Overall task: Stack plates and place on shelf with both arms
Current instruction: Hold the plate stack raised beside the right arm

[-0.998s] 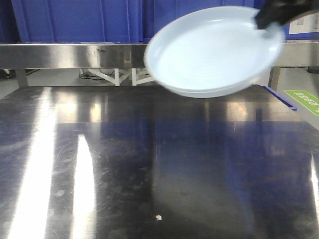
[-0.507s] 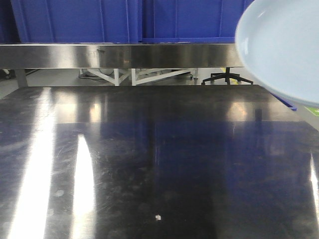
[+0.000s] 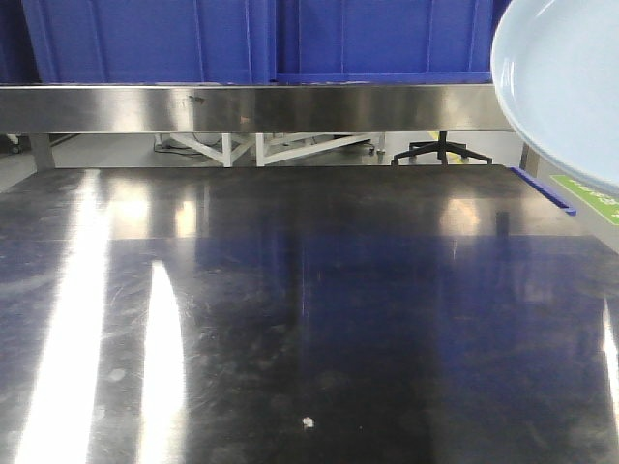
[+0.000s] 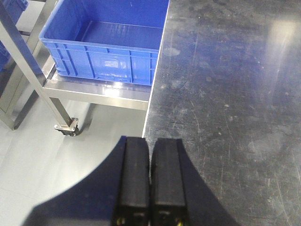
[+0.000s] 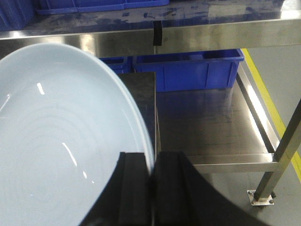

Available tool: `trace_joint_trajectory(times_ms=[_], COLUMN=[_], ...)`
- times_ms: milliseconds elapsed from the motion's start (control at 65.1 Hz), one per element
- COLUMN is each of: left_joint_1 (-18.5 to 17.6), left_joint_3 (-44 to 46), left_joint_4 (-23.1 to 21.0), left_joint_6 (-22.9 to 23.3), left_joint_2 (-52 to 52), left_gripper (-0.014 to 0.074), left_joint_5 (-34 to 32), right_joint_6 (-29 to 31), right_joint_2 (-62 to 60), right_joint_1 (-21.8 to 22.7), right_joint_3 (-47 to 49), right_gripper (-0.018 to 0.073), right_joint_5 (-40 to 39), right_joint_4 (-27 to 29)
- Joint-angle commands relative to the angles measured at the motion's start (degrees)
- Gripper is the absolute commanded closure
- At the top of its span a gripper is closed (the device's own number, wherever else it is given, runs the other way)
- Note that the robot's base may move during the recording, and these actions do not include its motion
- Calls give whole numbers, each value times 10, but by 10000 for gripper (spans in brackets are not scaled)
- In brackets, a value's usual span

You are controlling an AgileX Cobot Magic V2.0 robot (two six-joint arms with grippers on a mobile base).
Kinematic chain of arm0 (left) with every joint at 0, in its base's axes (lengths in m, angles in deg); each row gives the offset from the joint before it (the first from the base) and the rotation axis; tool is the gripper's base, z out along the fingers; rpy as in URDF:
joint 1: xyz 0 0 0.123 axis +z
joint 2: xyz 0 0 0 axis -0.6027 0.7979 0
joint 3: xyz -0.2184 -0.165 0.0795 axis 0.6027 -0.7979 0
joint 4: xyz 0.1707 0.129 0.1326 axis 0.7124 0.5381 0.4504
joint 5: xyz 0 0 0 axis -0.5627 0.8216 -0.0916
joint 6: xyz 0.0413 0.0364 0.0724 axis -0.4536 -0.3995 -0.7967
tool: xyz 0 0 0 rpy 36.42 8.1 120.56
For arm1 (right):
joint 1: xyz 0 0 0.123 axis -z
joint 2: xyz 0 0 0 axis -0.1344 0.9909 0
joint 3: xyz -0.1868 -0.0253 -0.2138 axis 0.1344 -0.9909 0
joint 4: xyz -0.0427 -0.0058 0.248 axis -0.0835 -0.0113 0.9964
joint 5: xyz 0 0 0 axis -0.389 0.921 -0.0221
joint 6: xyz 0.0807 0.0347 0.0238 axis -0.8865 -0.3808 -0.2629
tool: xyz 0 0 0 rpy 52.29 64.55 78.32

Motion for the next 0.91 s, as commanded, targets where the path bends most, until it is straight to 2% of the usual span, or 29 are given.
trace_joint_trajectory(times_ms=[0, 891], left_joint_1=[1, 1], left_joint_3=[16, 16], left_joint_4=[6, 6], left_joint_6=[5, 5], left_joint_2=[-2, -2], left_gripper=[514, 514], left_joint_5=[-38, -38], right_joint_6=[2, 2], right_joint_2=[-2, -2], right_joint_1=[3, 3], right_joint_3=[16, 16], right_gripper=[503, 503], right_joint_5=[-45, -43], right_joint_4=[-5, -5])
